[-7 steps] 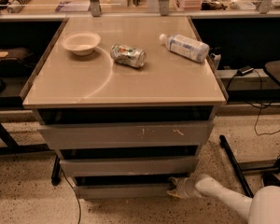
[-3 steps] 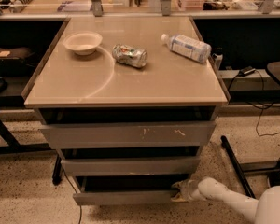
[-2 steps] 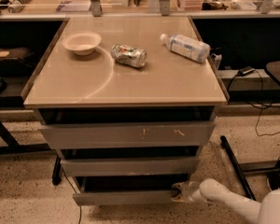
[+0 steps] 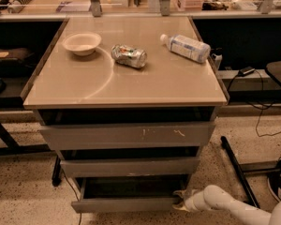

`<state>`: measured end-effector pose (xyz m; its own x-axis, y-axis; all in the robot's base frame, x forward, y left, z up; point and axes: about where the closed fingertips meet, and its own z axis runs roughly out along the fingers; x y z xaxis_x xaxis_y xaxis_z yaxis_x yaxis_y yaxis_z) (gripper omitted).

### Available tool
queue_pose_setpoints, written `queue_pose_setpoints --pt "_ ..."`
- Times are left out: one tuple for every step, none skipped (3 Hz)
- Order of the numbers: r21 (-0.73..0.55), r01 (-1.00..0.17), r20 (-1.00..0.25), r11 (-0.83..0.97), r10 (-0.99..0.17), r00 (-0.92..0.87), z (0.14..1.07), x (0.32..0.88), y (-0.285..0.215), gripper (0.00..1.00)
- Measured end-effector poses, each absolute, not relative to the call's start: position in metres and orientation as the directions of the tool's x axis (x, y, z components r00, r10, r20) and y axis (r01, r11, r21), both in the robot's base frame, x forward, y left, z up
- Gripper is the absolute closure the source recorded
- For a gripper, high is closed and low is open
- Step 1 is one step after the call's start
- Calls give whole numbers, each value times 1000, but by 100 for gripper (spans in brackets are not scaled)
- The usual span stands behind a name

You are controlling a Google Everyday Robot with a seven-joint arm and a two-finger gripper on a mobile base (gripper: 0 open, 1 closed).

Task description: Open bottom drawer

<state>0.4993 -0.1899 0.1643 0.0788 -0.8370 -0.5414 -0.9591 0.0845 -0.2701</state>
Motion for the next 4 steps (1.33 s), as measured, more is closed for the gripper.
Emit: queue_pose_setpoints --pt "-290 -956 -508 54 -855 106 169 490 -207 100" --pt "-302 -952 -483 40 -868 117 172 484 -219 100" --pt "-302 -952 -483 40 -868 117 172 484 -219 81" --pt "-302 -952 -483 40 -868 117 172 484 -219 59"
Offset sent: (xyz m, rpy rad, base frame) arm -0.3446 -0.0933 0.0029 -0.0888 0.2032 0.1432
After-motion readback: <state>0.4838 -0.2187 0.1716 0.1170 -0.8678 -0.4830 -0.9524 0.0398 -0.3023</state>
